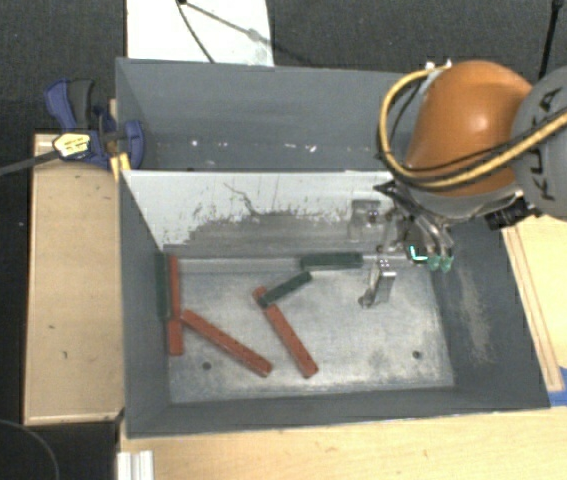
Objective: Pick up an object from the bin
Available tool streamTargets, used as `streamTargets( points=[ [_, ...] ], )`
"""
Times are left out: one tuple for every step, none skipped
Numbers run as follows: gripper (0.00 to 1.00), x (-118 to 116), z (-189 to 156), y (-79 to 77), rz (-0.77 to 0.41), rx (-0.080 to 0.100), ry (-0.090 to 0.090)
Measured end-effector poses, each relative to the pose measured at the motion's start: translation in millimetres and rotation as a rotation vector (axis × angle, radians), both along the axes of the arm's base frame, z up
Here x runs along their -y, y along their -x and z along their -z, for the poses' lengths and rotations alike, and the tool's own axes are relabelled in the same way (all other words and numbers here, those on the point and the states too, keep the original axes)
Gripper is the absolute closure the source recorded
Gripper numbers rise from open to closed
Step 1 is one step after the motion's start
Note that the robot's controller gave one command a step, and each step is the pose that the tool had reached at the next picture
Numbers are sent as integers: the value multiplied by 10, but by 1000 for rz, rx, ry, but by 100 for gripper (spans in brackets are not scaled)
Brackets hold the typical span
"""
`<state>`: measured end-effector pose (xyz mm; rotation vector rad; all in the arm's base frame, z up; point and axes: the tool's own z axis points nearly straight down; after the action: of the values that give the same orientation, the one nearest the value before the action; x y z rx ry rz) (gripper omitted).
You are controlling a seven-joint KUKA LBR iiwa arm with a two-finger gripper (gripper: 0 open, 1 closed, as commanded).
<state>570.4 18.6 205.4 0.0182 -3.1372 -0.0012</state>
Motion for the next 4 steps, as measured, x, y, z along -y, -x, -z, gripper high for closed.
streamTargets(
  points=[
    [0,-235,997,-83,130,-1,0],
    [0,-868,1361,-229,131,7,0],
    [100,-833,1347,-229,137,6,1],
    [100,-725,88,-159,107,15,-1]
  ],
)
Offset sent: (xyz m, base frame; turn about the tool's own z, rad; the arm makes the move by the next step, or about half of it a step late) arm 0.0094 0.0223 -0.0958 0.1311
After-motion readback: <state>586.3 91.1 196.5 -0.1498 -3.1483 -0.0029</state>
